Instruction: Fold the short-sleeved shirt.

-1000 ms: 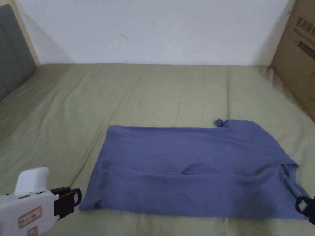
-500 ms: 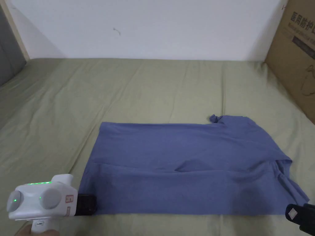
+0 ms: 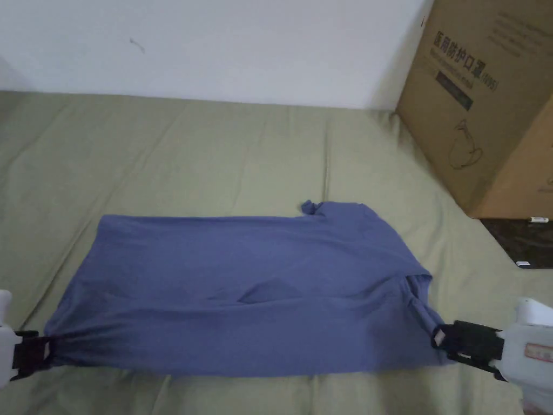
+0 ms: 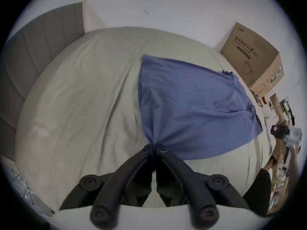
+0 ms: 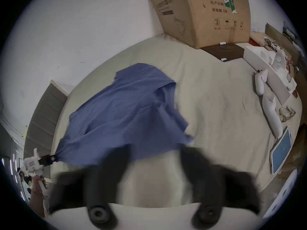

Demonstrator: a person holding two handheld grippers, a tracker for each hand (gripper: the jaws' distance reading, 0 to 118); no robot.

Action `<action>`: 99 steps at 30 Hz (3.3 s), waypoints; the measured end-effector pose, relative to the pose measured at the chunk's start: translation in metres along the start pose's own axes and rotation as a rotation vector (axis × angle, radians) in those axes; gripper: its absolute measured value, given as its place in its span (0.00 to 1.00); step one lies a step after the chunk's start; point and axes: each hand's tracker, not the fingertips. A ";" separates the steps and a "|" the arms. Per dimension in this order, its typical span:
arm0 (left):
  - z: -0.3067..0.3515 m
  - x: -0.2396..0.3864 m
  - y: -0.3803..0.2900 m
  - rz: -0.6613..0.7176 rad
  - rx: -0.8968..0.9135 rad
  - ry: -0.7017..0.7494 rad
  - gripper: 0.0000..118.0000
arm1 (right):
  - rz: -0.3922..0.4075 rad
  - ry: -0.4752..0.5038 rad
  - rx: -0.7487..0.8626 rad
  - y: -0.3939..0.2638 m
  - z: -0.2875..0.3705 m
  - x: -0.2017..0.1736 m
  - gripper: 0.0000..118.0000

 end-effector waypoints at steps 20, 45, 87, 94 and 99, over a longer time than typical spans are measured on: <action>0.006 -0.024 0.008 0.025 -0.050 0.011 0.02 | 0.140 -0.049 -0.237 0.016 -0.023 0.002 0.05; 0.080 -0.036 -0.080 0.059 -0.006 -0.126 0.98 | 0.233 -0.080 -0.067 -0.067 0.097 -0.039 0.98; -0.074 -0.002 0.128 -0.218 -0.096 -0.079 0.02 | 0.159 -0.049 -0.073 0.135 -0.133 -0.076 0.99; -0.057 -0.013 0.123 -0.227 -0.064 -0.095 0.02 | 0.165 -0.211 -0.278 0.163 -0.208 -0.053 0.73; -0.068 -0.027 0.114 -0.214 -0.084 -0.100 0.02 | 0.365 -0.104 -0.267 0.150 -0.181 -0.079 0.00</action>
